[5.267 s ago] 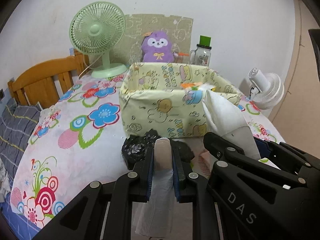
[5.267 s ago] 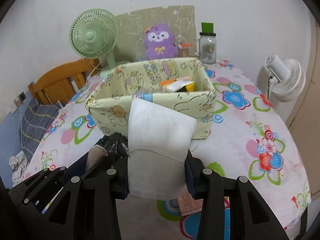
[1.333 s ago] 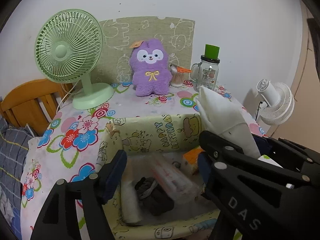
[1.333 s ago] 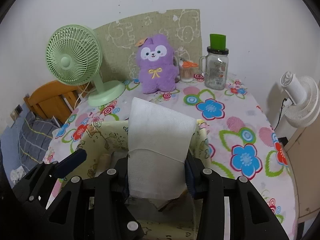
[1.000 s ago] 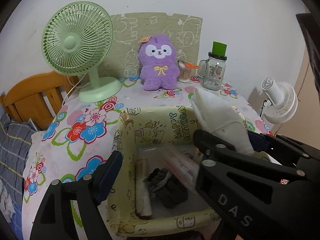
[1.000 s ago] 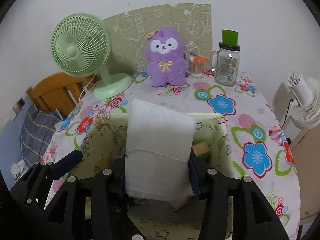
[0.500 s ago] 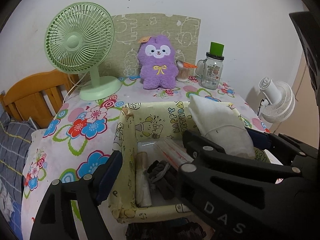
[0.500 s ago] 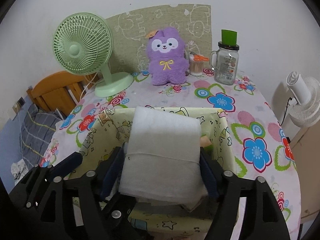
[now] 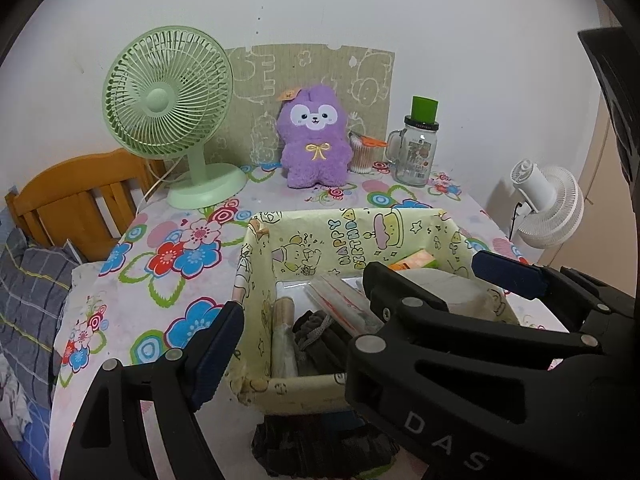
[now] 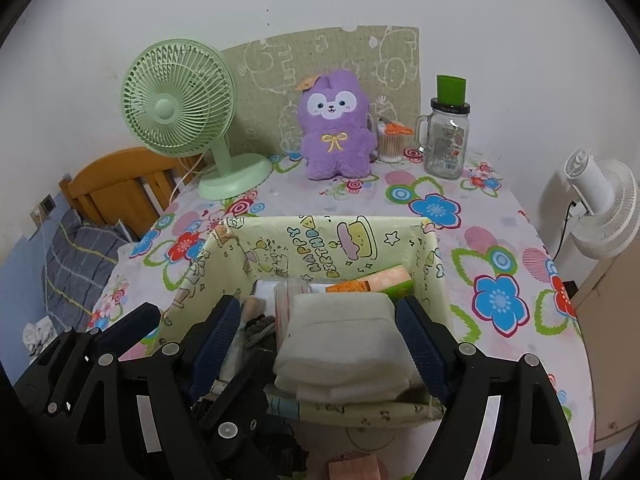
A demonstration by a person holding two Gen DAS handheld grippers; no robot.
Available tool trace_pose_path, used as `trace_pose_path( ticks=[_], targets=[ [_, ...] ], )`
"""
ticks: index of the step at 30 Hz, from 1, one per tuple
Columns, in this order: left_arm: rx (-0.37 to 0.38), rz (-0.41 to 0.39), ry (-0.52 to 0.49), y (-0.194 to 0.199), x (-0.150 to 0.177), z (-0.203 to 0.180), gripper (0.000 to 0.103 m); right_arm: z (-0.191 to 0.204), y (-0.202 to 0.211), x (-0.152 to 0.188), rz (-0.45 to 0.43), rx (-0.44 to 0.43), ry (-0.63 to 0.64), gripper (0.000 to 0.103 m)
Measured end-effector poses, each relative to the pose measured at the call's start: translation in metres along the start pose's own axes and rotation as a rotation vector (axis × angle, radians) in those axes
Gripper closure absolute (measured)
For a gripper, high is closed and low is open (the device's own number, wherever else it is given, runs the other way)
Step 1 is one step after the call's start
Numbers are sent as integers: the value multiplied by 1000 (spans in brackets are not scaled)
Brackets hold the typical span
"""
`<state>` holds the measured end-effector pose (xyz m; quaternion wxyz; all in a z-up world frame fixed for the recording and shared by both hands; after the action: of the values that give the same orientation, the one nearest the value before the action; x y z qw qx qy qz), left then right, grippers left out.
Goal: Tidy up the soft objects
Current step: 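Raise both open tools out of the fabric box and pull back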
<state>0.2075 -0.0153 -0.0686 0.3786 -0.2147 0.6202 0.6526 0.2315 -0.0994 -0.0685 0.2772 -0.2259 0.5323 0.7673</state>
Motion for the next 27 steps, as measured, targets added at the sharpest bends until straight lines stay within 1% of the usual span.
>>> trace_pose_path(
  ticks=[19,27],
  targets=[
    [5,-39,-20,33,5,-20,18,-8,42,14,-56,9,7,20],
    [5,-55,-25,46,6,-26,15,-11,60,18,-82,17,13,20]
  ],
)
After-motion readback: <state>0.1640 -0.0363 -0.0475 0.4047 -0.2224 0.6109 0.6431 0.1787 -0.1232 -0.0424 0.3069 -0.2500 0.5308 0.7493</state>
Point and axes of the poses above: each gripper's, at about its wrist camera, not at the fingertips, and y roughly against the way its jaws point, z to its left, x to its underside, the point moved 2 cm from there along -y, roughly the way its jaws point, and after that the axes turned 13 degrees about -y, right-handed, at the moved point
